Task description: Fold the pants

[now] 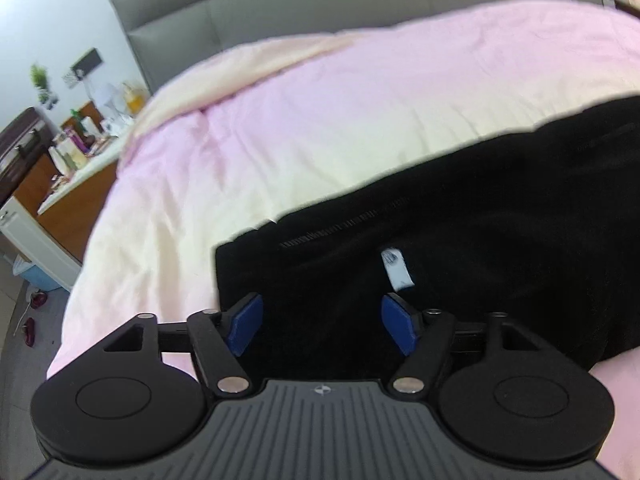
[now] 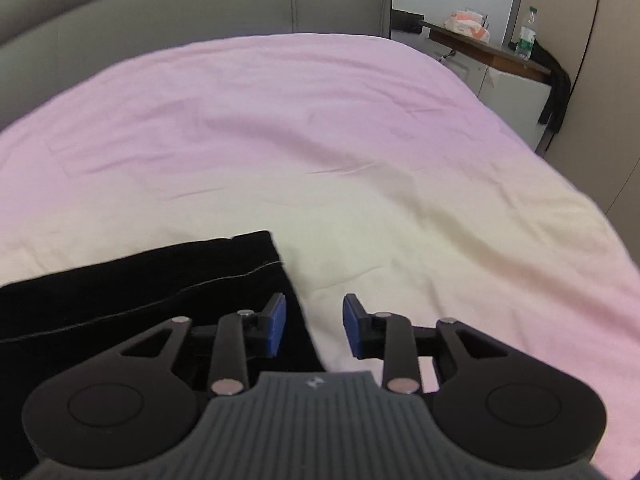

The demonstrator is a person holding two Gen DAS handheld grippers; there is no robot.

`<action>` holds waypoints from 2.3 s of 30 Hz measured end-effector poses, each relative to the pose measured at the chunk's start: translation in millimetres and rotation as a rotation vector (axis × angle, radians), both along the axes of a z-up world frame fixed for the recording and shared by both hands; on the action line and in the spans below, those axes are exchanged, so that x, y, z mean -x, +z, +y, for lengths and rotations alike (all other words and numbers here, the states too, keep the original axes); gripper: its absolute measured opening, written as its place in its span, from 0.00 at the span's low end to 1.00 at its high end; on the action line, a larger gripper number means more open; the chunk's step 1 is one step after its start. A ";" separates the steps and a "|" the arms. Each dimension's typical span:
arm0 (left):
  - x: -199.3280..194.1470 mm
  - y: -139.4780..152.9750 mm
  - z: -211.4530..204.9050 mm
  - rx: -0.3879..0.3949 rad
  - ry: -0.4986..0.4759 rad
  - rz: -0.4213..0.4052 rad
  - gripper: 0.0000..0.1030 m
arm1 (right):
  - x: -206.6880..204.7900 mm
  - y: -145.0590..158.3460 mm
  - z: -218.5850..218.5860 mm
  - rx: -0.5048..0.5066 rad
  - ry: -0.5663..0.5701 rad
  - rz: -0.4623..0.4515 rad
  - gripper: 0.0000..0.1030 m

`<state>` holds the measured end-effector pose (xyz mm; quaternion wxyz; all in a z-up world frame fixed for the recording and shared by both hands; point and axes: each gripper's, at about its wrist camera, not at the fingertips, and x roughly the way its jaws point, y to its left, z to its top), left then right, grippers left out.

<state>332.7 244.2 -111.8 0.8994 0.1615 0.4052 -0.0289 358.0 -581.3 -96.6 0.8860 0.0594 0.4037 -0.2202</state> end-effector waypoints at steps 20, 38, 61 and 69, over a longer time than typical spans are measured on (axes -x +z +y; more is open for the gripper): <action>78.2 -83.6 92.3 1.159 0.663 0.078 0.90 | 90.5 -86.5 27.6 -0.682 -0.236 -0.258 0.74; 67.2 -98.3 81.0 1.253 0.932 -0.140 0.53 | 60.6 -103.7 8.8 -0.679 -0.282 -0.398 0.39; 136.7 -0.7 135.3 1.197 0.692 -0.190 0.33 | 208.2 42.5 19.2 -0.864 -0.139 -0.622 0.14; 172.3 -74.1 133.3 1.034 0.909 0.017 0.45 | 290.0 -79.5 21.4 -0.903 -0.432 -0.217 0.17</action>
